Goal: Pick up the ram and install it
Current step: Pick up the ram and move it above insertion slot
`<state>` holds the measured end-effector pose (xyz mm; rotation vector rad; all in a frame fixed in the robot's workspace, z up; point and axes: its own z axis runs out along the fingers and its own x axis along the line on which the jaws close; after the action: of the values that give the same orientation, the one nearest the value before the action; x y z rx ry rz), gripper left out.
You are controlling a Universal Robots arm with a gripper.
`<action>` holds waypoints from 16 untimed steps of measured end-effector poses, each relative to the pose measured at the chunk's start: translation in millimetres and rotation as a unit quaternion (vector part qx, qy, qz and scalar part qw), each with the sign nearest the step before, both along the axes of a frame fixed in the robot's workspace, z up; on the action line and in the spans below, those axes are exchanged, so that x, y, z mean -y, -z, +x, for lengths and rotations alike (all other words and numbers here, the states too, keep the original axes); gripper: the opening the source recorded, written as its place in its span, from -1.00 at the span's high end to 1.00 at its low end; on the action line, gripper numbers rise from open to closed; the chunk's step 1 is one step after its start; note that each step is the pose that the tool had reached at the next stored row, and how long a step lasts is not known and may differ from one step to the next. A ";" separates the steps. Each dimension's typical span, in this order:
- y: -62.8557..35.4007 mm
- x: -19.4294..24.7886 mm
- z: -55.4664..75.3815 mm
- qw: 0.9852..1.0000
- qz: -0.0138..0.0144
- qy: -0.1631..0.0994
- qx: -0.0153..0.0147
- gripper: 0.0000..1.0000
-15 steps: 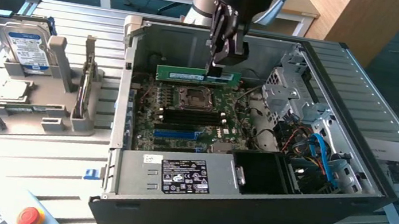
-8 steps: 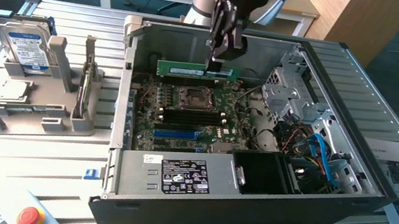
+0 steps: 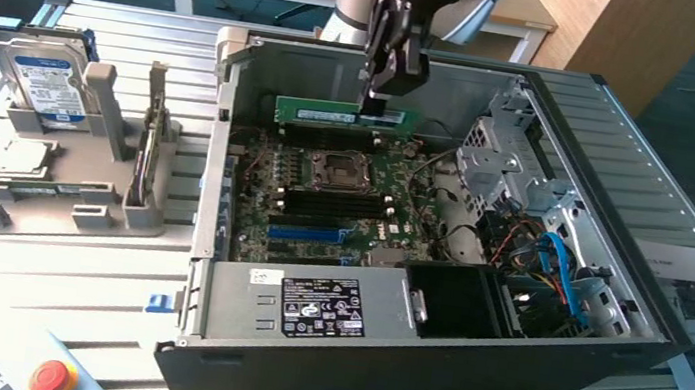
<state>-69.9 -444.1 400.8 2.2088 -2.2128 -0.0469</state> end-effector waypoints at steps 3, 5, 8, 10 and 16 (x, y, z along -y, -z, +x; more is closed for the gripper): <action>0.0 -4.1 0.4 1.000 0.000 0.000 0.000 0.76; 0.1 -6.8 0.7 1.000 0.000 0.000 0.000 0.76; 0.1 -8.2 0.9 1.000 0.000 0.000 0.000 0.76; 0.1 -8.2 0.8 1.000 0.000 0.000 0.000 0.76; 5.1 -8.3 0.8 1.000 0.000 0.000 0.001 0.76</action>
<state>-69.0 -435.8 395.7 2.2099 -2.2137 -0.0449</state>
